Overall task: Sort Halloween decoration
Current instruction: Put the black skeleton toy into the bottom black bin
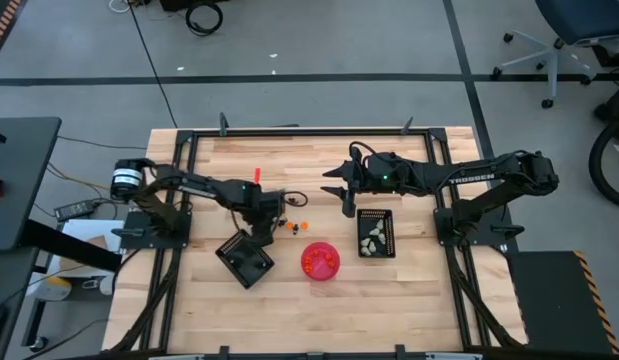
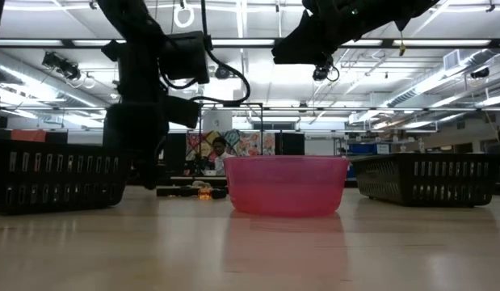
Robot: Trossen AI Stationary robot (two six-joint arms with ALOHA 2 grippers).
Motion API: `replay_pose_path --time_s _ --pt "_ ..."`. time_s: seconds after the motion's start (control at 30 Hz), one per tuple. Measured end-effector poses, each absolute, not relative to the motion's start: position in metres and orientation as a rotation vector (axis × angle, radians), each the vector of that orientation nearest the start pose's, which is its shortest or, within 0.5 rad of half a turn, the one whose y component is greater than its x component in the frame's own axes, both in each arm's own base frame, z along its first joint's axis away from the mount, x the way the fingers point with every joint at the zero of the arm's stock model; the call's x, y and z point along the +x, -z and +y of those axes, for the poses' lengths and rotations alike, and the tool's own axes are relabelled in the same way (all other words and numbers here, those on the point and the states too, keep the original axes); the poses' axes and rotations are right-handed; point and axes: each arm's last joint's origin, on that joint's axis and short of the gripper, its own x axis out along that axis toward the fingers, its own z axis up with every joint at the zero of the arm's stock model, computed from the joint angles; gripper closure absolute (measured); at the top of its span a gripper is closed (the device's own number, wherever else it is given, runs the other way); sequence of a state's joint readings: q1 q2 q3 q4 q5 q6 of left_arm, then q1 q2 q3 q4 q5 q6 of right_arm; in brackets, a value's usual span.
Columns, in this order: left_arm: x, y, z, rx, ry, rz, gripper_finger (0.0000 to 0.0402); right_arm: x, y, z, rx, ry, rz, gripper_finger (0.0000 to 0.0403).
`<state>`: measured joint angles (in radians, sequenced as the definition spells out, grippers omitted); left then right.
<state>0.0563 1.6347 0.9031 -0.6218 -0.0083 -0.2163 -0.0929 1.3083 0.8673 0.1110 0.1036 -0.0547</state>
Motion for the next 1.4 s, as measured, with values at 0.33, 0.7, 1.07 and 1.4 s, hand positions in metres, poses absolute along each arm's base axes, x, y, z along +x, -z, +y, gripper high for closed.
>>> replay_pose_path --time_s 0.33,0.7,1.07,1.4 --pt "0.287 -0.151 0.023 -0.196 -0.249 1.278 0.026 0.288 -0.277 -0.03 -0.056 0.185 0.335 0.022" --pt "0.292 -0.137 0.027 -0.193 -0.249 1.305 0.0267 0.288 -0.277 -0.03 -0.056 0.185 0.336 0.022" --pt "0.294 -0.142 0.027 -0.23 -0.232 1.262 0.0394 0.288 -0.277 -0.03 -0.056 0.186 0.337 0.022" --pt "0.285 -0.174 0.023 -0.215 -0.13 1.171 0.0401 0.288 -0.276 -0.03 -0.057 0.189 0.342 0.022"
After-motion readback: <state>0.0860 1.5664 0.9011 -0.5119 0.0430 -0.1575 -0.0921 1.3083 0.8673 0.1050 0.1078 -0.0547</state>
